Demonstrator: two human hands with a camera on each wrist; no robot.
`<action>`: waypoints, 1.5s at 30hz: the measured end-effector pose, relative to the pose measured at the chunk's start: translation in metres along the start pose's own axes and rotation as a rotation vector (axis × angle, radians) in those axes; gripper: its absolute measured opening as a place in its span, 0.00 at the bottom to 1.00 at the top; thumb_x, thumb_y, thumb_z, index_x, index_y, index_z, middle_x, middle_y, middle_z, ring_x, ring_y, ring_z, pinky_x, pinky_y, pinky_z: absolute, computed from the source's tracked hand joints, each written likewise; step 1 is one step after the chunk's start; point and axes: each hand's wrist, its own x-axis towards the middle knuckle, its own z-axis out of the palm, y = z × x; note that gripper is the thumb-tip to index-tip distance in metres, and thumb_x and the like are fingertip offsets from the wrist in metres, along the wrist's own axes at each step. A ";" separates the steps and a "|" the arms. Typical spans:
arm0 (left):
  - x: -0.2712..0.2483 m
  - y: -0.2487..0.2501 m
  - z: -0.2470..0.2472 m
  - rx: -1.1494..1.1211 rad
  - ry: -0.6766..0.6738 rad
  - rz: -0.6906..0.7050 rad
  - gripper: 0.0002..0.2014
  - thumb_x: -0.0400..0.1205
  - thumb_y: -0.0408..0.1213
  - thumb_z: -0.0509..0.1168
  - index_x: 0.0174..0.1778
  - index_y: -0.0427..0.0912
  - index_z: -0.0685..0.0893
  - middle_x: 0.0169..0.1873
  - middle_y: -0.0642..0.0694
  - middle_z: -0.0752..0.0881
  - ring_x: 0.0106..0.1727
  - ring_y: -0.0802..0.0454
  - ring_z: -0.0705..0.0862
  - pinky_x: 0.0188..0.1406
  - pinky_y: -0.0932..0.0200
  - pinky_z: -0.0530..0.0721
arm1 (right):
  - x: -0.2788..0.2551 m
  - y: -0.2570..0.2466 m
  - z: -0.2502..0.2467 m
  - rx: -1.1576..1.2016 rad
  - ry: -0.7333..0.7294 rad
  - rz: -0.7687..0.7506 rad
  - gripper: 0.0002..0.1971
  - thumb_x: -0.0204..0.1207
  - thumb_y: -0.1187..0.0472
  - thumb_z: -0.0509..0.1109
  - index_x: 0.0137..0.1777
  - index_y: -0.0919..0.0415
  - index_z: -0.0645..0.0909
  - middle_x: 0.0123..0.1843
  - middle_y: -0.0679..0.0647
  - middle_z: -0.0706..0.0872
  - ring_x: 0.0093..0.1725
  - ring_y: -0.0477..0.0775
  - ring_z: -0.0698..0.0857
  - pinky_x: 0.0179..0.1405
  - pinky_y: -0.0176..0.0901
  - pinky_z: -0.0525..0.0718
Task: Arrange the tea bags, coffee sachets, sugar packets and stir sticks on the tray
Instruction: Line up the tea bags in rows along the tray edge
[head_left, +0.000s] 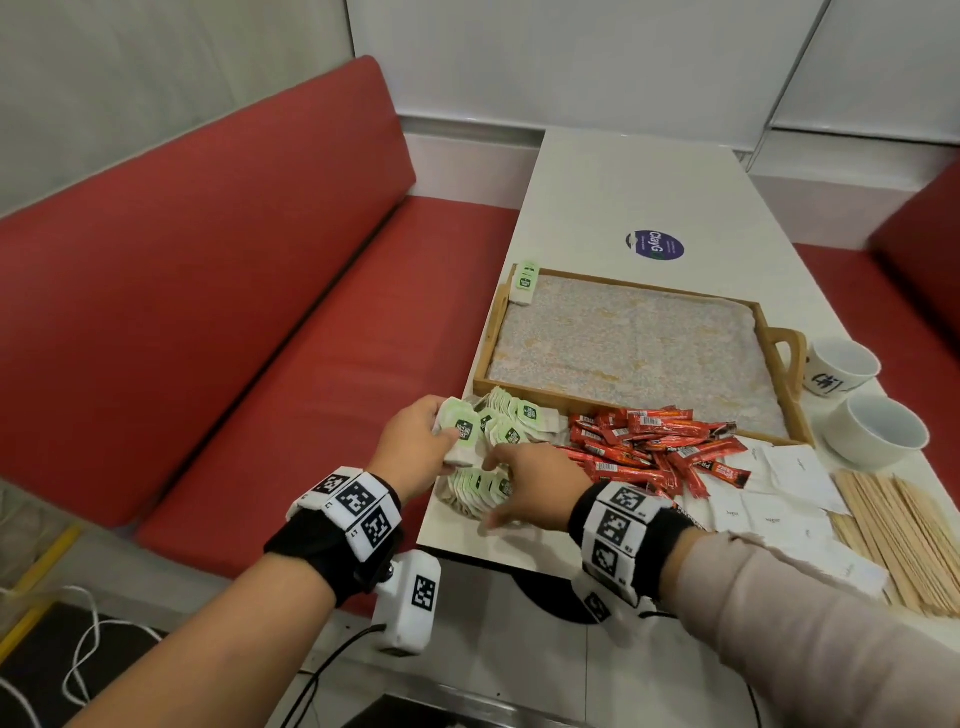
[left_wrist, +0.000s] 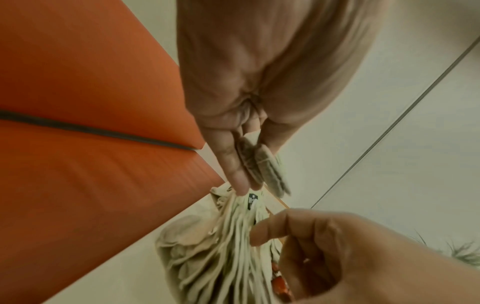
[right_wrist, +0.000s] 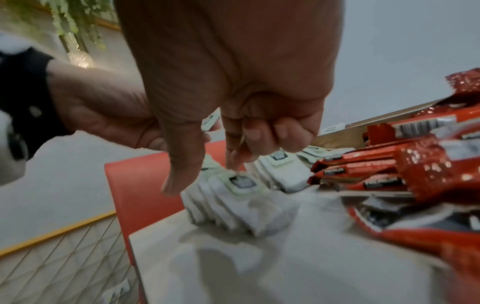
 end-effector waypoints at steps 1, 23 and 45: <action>0.000 0.000 0.000 -0.001 0.003 0.001 0.10 0.81 0.26 0.63 0.52 0.45 0.80 0.48 0.43 0.87 0.45 0.50 0.87 0.36 0.55 0.90 | 0.001 -0.001 0.003 -0.029 0.003 -0.005 0.36 0.58 0.44 0.83 0.66 0.51 0.77 0.56 0.49 0.85 0.56 0.51 0.82 0.51 0.42 0.78; -0.002 0.001 0.005 0.065 -0.038 0.017 0.13 0.81 0.30 0.65 0.45 0.56 0.79 0.47 0.48 0.89 0.49 0.48 0.88 0.50 0.44 0.88 | 0.004 0.014 -0.017 -0.116 -0.020 -0.001 0.30 0.58 0.53 0.85 0.59 0.57 0.78 0.50 0.54 0.86 0.50 0.56 0.82 0.42 0.42 0.75; 0.015 0.026 0.018 -0.194 -0.122 0.013 0.05 0.83 0.28 0.62 0.50 0.41 0.81 0.46 0.41 0.85 0.40 0.52 0.86 0.35 0.58 0.88 | -0.001 0.010 -0.085 0.073 -0.056 -0.080 0.05 0.73 0.60 0.75 0.41 0.57 0.82 0.43 0.52 0.87 0.43 0.51 0.83 0.47 0.45 0.80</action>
